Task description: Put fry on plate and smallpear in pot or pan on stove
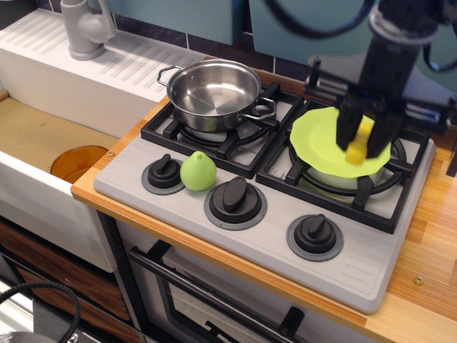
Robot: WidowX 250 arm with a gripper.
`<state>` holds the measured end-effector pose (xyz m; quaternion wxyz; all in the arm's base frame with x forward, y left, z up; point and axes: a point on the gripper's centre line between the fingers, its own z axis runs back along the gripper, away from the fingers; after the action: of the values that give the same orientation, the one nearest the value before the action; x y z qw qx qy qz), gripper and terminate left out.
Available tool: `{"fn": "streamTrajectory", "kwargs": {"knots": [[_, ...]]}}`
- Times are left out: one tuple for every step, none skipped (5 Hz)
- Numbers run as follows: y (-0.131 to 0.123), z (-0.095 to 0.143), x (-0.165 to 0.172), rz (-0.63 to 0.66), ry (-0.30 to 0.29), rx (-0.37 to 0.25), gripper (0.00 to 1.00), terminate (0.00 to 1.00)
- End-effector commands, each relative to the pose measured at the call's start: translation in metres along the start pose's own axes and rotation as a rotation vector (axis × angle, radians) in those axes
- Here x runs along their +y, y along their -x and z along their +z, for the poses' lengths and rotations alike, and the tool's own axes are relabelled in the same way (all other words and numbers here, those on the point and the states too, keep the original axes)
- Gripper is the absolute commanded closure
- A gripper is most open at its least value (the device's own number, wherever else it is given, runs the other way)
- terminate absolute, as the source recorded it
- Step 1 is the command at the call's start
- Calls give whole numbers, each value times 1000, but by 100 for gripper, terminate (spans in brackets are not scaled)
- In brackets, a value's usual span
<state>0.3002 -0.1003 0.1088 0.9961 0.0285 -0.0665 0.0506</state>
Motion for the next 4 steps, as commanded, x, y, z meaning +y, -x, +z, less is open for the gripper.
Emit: {"fn": "streamTrajectory", "kwargs": {"knots": [[-53,-13,18,-37,54,-76,100,0],[-60,-25,21,-43,58,-98,100,0],[-60,-30,20,-58,56,-110,0,0],[-55,-29,15,-48,64,-107,0,0]]}}
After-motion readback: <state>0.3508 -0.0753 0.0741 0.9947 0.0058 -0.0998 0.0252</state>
